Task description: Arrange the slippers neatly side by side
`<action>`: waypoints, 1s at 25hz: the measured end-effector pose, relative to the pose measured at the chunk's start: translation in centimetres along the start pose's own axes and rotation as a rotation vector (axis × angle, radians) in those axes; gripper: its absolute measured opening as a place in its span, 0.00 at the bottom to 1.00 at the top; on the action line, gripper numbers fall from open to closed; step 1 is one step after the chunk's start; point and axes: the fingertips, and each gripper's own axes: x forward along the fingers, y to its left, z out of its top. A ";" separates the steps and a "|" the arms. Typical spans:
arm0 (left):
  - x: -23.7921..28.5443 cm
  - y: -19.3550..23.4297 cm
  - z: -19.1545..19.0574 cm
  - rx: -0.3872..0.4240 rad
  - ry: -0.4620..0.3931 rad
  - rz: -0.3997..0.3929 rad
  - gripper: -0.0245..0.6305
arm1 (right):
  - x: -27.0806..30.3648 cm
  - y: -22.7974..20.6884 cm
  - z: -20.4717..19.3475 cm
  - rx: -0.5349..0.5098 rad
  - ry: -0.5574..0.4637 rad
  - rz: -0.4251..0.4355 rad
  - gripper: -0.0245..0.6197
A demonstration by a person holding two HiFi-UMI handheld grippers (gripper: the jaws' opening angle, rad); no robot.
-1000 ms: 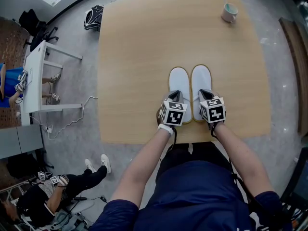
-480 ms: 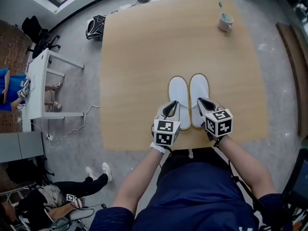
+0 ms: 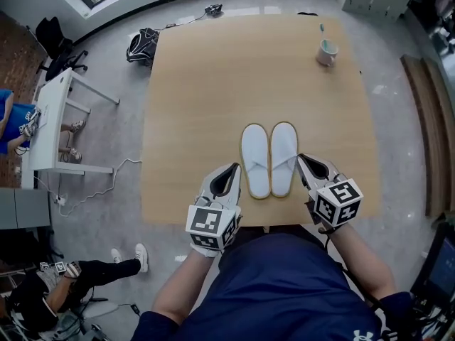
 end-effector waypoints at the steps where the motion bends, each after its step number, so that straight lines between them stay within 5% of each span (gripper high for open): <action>1: -0.3 -0.3 0.9 -0.016 -0.019 -0.004 0.05 | -0.6 0.4 0.8 -0.005 -0.023 0.003 0.05; 7: -0.4 -2.3 3.6 -0.131 -0.061 -0.050 0.05 | -3.0 2.7 4.4 -0.004 -0.135 0.019 0.05; 17: 0.5 -4.1 2.3 -0.114 -0.021 -0.100 0.05 | -3.8 4.0 6.3 -0.138 -0.191 0.015 0.05; 25: 0.6 -3.9 1.8 -0.107 -0.004 -0.099 0.05 | -3.6 4.2 6.4 -0.120 -0.184 0.006 0.05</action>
